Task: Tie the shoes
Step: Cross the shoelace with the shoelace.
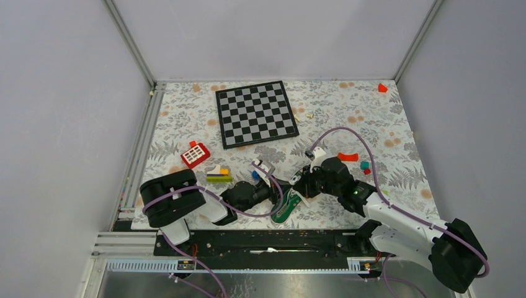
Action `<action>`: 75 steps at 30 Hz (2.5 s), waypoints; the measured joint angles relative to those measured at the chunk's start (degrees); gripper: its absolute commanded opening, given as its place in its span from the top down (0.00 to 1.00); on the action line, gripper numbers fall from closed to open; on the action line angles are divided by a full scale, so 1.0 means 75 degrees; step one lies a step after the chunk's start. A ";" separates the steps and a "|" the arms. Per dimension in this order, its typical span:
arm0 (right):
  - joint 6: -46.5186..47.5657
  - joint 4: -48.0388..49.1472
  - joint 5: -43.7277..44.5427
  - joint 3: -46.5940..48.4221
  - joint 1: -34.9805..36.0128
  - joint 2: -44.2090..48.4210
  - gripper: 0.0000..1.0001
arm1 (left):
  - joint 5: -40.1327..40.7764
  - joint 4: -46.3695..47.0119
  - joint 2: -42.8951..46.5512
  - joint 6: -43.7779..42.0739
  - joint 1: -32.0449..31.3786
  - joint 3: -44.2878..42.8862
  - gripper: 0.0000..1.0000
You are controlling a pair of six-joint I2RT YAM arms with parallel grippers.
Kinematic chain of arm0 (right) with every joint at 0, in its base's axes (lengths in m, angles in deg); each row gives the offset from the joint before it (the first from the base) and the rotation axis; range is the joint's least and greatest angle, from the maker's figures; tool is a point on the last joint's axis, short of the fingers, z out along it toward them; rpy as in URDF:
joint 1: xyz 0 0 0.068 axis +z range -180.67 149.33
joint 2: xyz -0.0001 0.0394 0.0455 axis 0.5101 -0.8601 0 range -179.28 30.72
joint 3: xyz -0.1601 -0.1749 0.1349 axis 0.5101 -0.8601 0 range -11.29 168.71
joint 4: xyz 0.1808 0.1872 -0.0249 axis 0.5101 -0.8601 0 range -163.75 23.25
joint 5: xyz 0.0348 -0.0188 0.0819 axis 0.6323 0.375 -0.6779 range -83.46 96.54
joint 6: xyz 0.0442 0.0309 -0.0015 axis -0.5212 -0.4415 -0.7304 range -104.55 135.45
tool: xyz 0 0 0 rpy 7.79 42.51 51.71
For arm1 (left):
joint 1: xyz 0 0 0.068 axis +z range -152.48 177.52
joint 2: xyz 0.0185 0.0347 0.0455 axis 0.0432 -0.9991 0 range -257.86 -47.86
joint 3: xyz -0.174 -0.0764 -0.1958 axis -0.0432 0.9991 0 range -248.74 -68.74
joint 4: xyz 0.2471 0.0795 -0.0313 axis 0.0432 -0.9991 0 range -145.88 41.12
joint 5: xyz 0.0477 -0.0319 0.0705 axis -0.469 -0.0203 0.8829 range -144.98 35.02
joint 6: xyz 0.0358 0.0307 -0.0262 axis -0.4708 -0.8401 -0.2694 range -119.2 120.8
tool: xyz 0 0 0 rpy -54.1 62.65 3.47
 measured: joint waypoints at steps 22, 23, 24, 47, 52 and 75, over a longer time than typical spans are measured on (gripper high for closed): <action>-0.1078 0.0746 -0.1105 -0.0248 -0.0003 -0.0026 1.00 | -0.0006 0.0000 0.0000 -0.0026 0.0000 0.0015 1.00; -0.1151 0.0796 -0.1195 -0.0251 -0.0003 -0.0111 1.00 | -0.0006 0.0000 0.0003 -0.0026 0.0000 0.0026 1.00; -0.1215 0.0839 -0.1250 -0.0254 -0.0006 -0.0181 0.98 | -0.0006 0.0000 0.0003 -0.0026 0.0000 0.0044 1.00; -0.1472 0.0274 -0.1411 -0.0309 -0.0207 0.0219 0.68 | -0.0379 0.0140 0.0082 -0.0020 0.0000 0.0271 1.00; -0.1472 0.0268 -0.1402 -0.0309 -0.0219 0.0379 0.74 | -0.0405 0.0154 0.0082 -0.0017 0.0000 0.0271 1.00; -0.1766 0.0898 -0.1979 -0.0516 -0.0641 0.0020 1.00 | -0.0612 0.0178 0.0082 -0.0015 0.0000 0.0350 1.00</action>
